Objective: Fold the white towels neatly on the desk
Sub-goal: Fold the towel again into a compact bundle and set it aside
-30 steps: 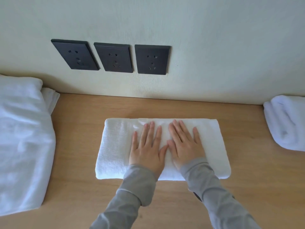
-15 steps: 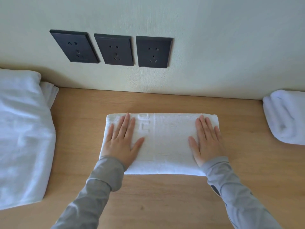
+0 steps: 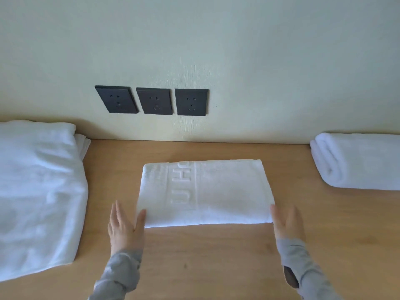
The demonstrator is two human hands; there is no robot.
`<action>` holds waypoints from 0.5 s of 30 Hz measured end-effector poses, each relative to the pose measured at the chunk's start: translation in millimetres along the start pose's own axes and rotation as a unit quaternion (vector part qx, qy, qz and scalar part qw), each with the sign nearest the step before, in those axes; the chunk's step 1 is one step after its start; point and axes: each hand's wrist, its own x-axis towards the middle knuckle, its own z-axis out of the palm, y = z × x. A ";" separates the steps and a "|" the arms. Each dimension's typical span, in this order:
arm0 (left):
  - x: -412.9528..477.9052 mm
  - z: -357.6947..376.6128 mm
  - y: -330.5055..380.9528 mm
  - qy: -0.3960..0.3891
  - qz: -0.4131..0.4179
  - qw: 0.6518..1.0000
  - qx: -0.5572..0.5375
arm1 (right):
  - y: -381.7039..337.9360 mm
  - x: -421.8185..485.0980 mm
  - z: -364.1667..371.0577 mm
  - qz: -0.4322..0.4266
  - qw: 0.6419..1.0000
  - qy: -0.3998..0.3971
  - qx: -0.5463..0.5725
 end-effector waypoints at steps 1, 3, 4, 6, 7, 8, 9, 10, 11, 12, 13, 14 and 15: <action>-11.3 5.6 3.0 0.003 -0.101 0.992 -0.072 | 0.4 -14.5 7.3 0.048 0.996 0.025 0.071; -31.5 16.1 12.8 -0.034 -0.232 0.948 -0.215 | -3.2 -37.5 24.2 0.138 0.975 0.019 0.176; -39.2 21.4 18.3 -0.065 -0.267 0.915 -0.294 | -7.1 -44.6 32.4 0.172 0.960 -0.013 0.220; -46.5 31.7 30.3 -0.136 -0.330 0.821 -0.446 | -17.2 -49.2 47.3 0.228 0.923 -0.084 0.298; -45.5 36.2 34.8 -0.155 -0.348 0.781 -0.495 | -23.3 -47.7 52.9 0.256 0.899 -0.102 0.341; -42.0 40.0 40.8 -0.163 -0.351 0.757 -0.527 | -30.7 -45.2 56.5 0.287 0.869 -0.109 0.389; -36.2 43.0 46.1 -0.164 -0.347 0.743 -0.549 | -38.2 -42.5 58.4 0.316 0.834 -0.108 0.440; -29.7 45.4 51.2 -0.157 -0.345 0.733 -0.565 | -45.7 -39.1 60.0 0.336 0.800 -0.102 0.486; -23.1 48.8 54.2 -0.142 -0.352 0.725 -0.575 | -53.4 -36.2 60.4 0.354 0.770 -0.092 0.523; -17.8 51.8 56.7 -0.123 -0.363 0.720 -0.579 | -60.4 -33.1 60.8 0.370 0.745 -0.082 0.549; -14.7 54.3 59.5 -0.107 -0.373 0.715 -0.582 | -67.6 -31.0 59.7 0.385 0.731 -0.078 0.558; -13.3 56.7 62.4 -0.098 -0.381 0.709 -0.586 | -72.5 -28.4 60.0 0.394 0.719 -0.070 0.568; -12.7 58.9 64.3 -0.094 -0.386 0.703 -0.590 | -78.7 -27.9 59.0 0.405 0.716 -0.068 0.565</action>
